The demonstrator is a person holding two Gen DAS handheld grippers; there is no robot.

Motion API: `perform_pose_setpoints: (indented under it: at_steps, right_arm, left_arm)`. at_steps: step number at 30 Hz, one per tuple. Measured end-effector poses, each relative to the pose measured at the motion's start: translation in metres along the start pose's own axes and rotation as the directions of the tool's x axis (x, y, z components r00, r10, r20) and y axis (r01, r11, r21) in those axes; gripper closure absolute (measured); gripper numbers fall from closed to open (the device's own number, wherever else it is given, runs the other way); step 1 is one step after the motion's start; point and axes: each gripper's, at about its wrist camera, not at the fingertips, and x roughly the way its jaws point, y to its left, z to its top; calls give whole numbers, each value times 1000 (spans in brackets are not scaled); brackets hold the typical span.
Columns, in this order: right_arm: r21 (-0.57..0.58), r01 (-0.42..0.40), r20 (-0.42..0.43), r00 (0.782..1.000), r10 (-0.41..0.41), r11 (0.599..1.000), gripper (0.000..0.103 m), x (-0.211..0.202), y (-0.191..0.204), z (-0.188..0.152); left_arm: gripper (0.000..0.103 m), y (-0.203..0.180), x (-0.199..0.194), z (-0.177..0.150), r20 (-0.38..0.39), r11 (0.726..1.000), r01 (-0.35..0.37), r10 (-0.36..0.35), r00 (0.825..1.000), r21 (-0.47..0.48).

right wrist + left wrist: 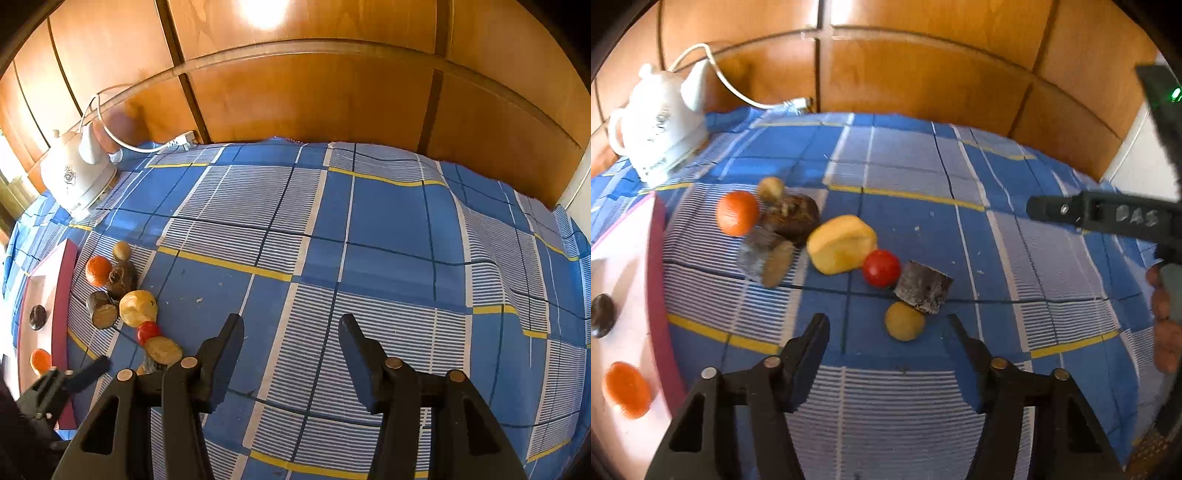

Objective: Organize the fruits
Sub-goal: 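Grasp the small yellow fruit with the left gripper and drop it in the tray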

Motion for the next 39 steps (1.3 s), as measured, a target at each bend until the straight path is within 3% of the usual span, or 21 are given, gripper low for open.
perform_pose_setpoints:
  at_steps: [2,6,13,19,25,30,34,36,39]
  right_arm:
    - [-1,-4,-3,1000,4,1000,49,1,1,0]
    - [-14,-29,-28,999,29,999,49,7,6,-1]
    - [11,-222,-82,972,222,975,49,25,15,-6]
    - [-30,-248,-108,964,244,968,49,39,30,-14]
    - [-102,-281,-75,959,274,954,49,40,46,-10]
    - [-173,-327,-113,944,311,929,47,56,70,-8]
    - [-240,-322,-138,945,296,916,48,61,82,-17]
    - [-255,-312,-130,949,287,915,68,60,85,-17]
    - [-294,-269,-103,963,250,917,69,59,86,-18]
  left_arm:
    - [45,0,9,2,-11,1000,5,-5,1000,5]
    - [79,-5,15,0,-2,998,14,-14,1000,55]
    - [79,4,3,-10,7,997,72,-72,997,37]
    - [79,14,-31,-21,65,998,36,-39,997,45]
    - [79,39,-78,-26,169,997,-47,37,985,59]
    - [79,72,-105,-29,210,990,-140,137,968,2]
    - [79,105,-121,-33,228,967,-246,256,939,-71]
    - [79,122,-121,-34,219,949,-299,315,924,-104]
    - [79,154,-121,-39,186,902,-387,421,888,-192]
